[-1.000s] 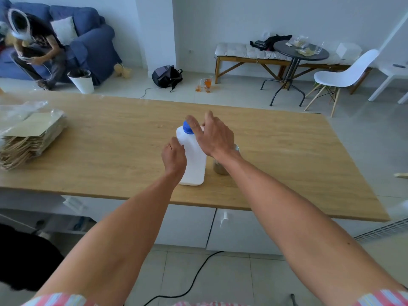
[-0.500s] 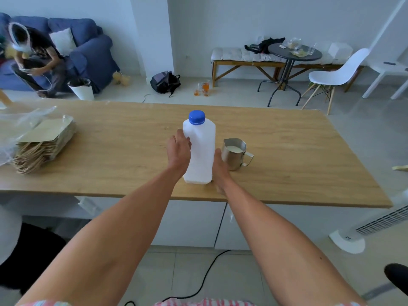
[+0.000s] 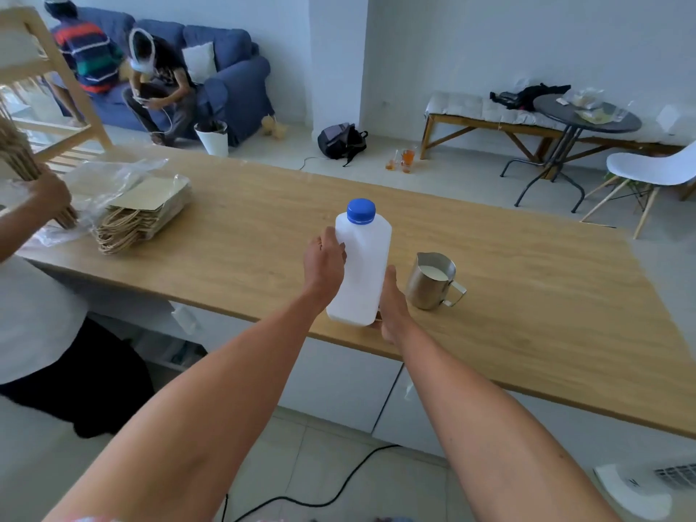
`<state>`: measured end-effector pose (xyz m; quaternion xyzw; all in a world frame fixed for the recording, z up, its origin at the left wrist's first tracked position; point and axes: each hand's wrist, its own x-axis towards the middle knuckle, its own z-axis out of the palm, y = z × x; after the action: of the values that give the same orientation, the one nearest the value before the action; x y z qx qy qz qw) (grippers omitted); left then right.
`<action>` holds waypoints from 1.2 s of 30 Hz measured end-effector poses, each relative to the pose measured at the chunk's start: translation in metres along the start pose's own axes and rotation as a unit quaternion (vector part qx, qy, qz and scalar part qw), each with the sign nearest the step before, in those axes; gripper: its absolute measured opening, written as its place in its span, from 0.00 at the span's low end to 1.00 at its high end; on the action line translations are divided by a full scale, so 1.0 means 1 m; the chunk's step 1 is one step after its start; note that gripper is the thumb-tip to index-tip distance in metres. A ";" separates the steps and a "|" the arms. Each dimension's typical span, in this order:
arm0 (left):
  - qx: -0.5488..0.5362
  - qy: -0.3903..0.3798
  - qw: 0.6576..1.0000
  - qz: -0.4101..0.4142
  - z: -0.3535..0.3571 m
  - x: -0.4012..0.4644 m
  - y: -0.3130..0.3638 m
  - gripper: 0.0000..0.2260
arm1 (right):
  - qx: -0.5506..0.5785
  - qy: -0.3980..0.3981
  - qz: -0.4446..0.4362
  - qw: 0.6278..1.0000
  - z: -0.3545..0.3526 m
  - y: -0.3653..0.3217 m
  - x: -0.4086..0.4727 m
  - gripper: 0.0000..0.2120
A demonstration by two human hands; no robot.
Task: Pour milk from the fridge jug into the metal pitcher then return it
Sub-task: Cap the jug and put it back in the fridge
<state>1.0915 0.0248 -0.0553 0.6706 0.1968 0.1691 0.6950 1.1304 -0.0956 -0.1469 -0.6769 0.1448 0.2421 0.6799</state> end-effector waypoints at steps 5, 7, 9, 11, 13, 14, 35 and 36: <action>-0.017 0.077 0.997 -0.026 0.005 -0.001 -0.004 0.16 | -0.036 -0.060 0.016 0.997 -0.006 -0.005 0.014 0.35; -0.015 0.109 0.993 -0.032 0.003 -0.003 -0.005 0.19 | -0.074 -0.083 0.023 0.994 -0.003 -0.008 0.015 0.32; -0.021 0.147 0.988 -0.037 -0.001 -0.007 -0.005 0.18 | -0.108 -0.105 0.020 0.988 0.003 -0.004 0.023 0.31; -0.025 0.187 0.981 -0.037 -0.010 -0.013 -0.006 0.19 | -0.130 -0.144 0.012 0.981 0.009 -0.005 0.018 0.30; -0.026 0.226 0.973 -0.037 -0.023 -0.020 -0.008 0.21 | -0.129 -0.194 0.006 0.973 0.019 -0.002 0.015 0.22; -0.027 0.247 0.968 -0.037 -0.031 -0.025 -0.008 0.22 | -0.126 -0.219 0.009 0.967 0.026 -0.001 0.009 0.20; -0.043 0.590 0.805 0.039 -0.291 -0.261 0.018 0.23 | -0.316 -0.470 -0.011 0.824 0.251 0.109 -0.238 0.28; -0.042 0.600 0.798 0.044 -0.305 -0.279 0.019 0.23 | -0.316 -0.482 -0.003 0.817 0.259 0.118 -0.257 0.29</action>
<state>0.6982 0.1506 -0.0300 0.4128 0.5376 0.5761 0.4569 0.8187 0.1228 -0.1020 -0.6519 -0.2876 0.5680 0.4118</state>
